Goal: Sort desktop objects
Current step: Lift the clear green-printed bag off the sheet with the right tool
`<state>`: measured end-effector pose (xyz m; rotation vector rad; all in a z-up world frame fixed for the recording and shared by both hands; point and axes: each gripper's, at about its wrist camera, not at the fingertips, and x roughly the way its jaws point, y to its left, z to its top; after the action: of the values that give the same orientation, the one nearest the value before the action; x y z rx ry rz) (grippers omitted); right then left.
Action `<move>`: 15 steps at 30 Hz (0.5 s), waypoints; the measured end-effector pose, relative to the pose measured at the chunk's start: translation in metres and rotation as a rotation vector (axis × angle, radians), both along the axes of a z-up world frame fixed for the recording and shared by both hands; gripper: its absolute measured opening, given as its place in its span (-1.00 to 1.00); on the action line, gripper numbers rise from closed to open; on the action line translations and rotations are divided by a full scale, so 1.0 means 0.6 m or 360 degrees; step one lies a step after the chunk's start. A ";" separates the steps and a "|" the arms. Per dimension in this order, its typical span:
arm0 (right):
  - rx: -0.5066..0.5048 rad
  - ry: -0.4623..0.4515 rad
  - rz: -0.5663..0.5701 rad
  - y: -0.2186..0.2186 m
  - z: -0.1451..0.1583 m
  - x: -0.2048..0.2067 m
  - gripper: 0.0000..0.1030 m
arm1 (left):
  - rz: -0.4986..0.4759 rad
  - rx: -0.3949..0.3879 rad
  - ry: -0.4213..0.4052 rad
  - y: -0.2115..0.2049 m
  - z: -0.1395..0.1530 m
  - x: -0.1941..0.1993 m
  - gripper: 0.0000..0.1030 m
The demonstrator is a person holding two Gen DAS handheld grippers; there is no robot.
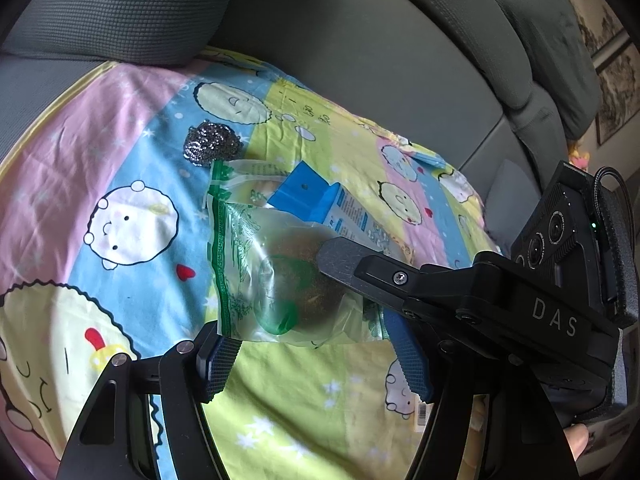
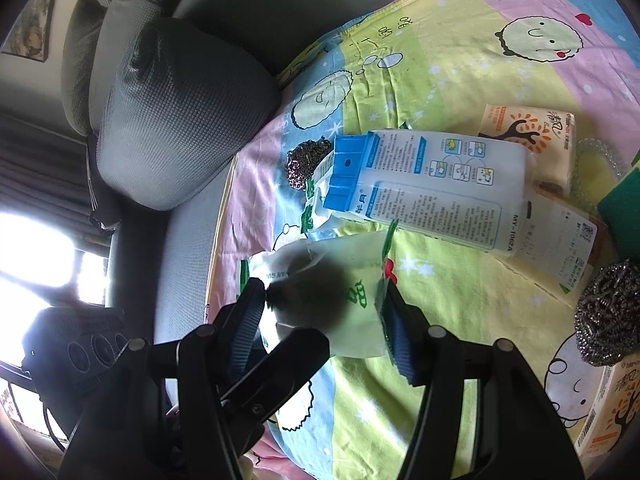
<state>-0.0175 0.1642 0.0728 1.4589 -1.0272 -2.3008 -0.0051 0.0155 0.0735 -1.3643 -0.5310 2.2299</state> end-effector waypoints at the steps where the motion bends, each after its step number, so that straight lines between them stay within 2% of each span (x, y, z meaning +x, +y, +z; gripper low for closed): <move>1: 0.0001 0.0001 0.0000 0.001 0.000 0.001 0.13 | -0.0002 -0.0002 0.0002 0.001 0.001 0.000 0.36; 15: -0.0005 0.0001 -0.0018 0.010 0.003 0.005 0.14 | -0.0030 -0.0042 0.0014 0.016 0.007 0.004 0.36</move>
<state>-0.0145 0.1704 0.0747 1.4547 -1.0416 -2.3061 -0.0026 0.0252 0.0780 -1.3664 -0.4854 2.2345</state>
